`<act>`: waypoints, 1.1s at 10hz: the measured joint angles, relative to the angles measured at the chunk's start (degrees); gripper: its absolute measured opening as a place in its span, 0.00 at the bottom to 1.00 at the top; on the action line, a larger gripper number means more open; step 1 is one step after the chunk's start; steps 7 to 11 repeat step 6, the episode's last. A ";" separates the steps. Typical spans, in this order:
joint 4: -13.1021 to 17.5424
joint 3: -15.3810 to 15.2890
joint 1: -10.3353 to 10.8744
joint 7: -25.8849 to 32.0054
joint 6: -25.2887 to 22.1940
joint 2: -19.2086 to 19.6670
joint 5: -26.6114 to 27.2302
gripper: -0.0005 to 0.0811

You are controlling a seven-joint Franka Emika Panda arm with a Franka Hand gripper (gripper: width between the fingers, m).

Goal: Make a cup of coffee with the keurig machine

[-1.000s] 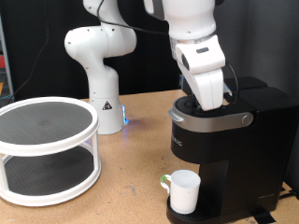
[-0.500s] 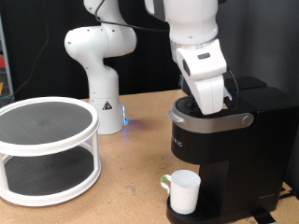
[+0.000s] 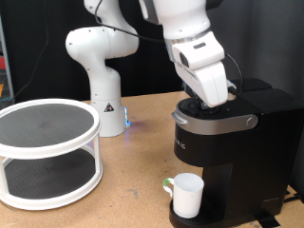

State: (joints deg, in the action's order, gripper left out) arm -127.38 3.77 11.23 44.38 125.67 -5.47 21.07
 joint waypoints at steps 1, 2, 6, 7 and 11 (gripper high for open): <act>-1.93 0.19 0.00 2.31 0.72 -1.66 1.81 0.01; -3.51 0.37 -0.02 3.68 1.18 -3.50 3.20 0.01; -6.40 0.93 -0.29 3.97 -0.89 -10.18 3.49 0.01; -6.40 0.93 -0.29 3.97 -0.89 -10.18 3.49 0.01; -6.40 0.93 -0.29 3.97 -0.89 -10.18 3.49 0.01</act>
